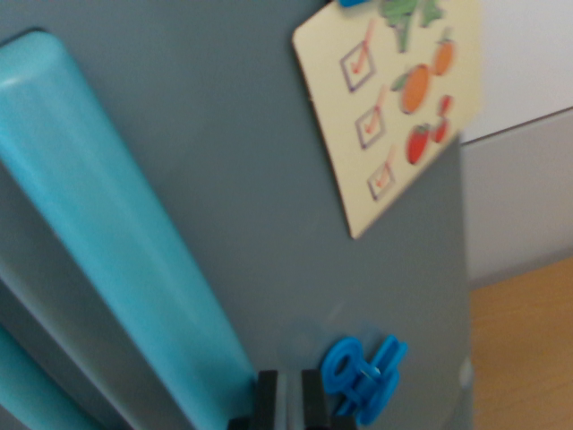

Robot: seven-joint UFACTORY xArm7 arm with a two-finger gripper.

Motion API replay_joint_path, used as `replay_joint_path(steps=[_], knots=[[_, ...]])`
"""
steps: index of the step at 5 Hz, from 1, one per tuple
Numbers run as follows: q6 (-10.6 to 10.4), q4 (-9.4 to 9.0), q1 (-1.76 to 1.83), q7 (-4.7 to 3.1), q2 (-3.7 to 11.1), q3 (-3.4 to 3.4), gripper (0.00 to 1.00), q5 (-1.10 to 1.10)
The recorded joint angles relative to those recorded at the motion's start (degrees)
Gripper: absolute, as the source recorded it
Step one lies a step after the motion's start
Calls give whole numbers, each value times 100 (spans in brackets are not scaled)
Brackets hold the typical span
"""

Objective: Close fridge door

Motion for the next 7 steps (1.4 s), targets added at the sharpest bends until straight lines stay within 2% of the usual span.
replay_joint_path(steps=[1,2,3,4,5,6,7], knots=[[0,192,1,0,279,101,100,0],[0,192,1,0,279,101,100,0],[-1,484,1,0,610,276,100,0],[-1,484,1,0,610,276,100,0],[-1,819,1,0,944,430,100,0],[-1,819,1,0,944,430,100,0],[-1,1130,1,0,1233,552,100,0]])
